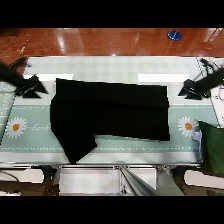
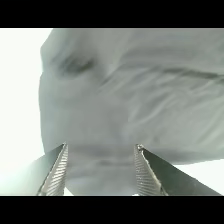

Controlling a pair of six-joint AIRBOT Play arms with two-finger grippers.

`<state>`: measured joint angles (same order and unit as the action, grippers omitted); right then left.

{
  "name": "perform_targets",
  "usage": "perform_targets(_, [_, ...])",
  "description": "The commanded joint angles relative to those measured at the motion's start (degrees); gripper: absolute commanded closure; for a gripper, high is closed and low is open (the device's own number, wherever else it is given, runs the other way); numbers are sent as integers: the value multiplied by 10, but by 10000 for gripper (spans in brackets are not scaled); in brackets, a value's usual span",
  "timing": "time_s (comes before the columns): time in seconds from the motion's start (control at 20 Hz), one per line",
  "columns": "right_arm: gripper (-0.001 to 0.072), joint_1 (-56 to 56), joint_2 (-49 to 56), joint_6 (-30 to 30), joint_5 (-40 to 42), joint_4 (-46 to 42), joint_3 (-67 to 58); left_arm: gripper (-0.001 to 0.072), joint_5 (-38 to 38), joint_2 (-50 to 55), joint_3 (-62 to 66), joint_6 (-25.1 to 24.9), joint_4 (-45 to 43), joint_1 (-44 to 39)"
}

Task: Fold the shirts.

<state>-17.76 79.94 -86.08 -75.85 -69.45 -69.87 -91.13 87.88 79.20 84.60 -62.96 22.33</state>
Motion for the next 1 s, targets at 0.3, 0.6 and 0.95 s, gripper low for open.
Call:
perform_targets(0.3, [296, -36, -242, 137, 135, 257, 316, 199, 110, -228, -444, -9, -5, 155])
perform_targets(0.6, [296, -36, -259, 127, 118, 246, 316, 199, 156, -228, -537, -55, 37, 150])
perform_targets(0.95, [297, -51, -259, 101, 150, 274, 315, 200, 278, -223, -576, -66, 115, 26])
